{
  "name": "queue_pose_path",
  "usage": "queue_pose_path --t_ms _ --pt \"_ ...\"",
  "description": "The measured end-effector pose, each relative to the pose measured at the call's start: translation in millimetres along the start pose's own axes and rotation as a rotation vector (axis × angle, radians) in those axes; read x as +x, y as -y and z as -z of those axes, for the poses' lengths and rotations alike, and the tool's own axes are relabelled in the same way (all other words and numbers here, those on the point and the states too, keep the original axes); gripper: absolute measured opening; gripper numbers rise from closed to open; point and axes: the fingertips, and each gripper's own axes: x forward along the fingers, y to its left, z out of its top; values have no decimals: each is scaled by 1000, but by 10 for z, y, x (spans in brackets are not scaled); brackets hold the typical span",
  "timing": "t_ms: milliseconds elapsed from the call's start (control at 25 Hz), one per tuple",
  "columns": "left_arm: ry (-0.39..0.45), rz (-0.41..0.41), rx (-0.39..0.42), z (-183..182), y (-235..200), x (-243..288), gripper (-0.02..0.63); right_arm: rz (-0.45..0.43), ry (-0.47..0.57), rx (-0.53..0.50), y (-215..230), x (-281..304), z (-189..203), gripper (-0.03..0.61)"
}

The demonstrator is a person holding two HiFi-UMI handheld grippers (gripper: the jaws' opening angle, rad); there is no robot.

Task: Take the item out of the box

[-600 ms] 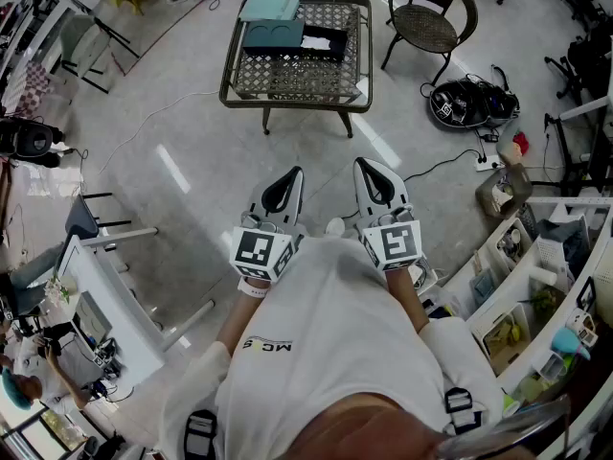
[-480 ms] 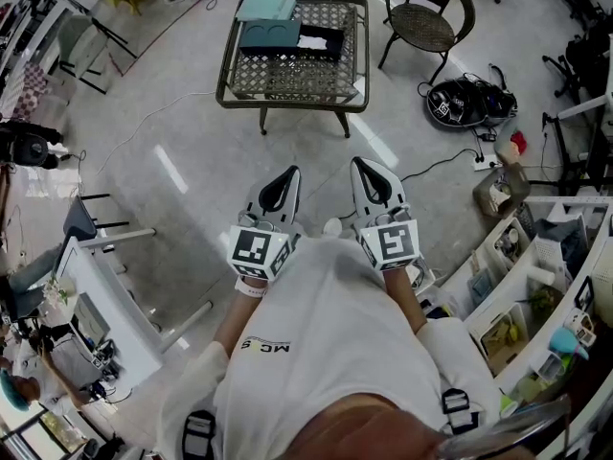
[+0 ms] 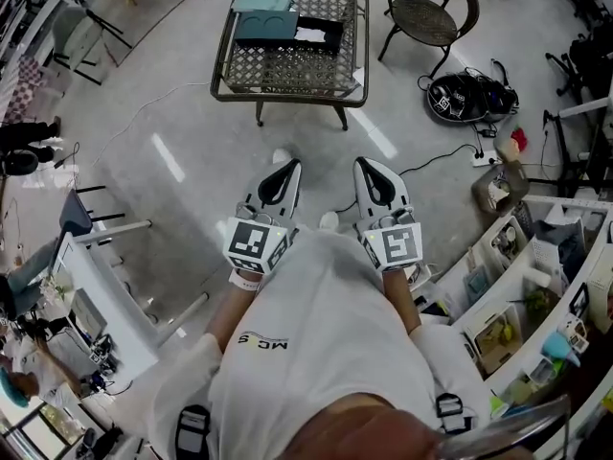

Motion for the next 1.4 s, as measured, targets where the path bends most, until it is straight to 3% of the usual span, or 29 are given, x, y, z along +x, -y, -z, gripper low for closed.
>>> queue_pose_path --t_ms 320,560,800,1040,1400 --pt "1 14 -46 -144 -746 566 17 12 -30 -1 271 855 -47 14" --pt "-10 33 -96 -329 -1553 1096 17 -6 -93 -10 366 1853 -101 14" --pt "-21 100 -142 -595 -2473 1630 17 35 -155 -3 523 2979 -166 14" --pt "-21 140 -124 -732 -3191 1995 17 72 -179 5 595 3730 -174 14" --pt "-39 134 -120 -748 -3424 2262 17 85 -212 4 862 4073 -125 14"
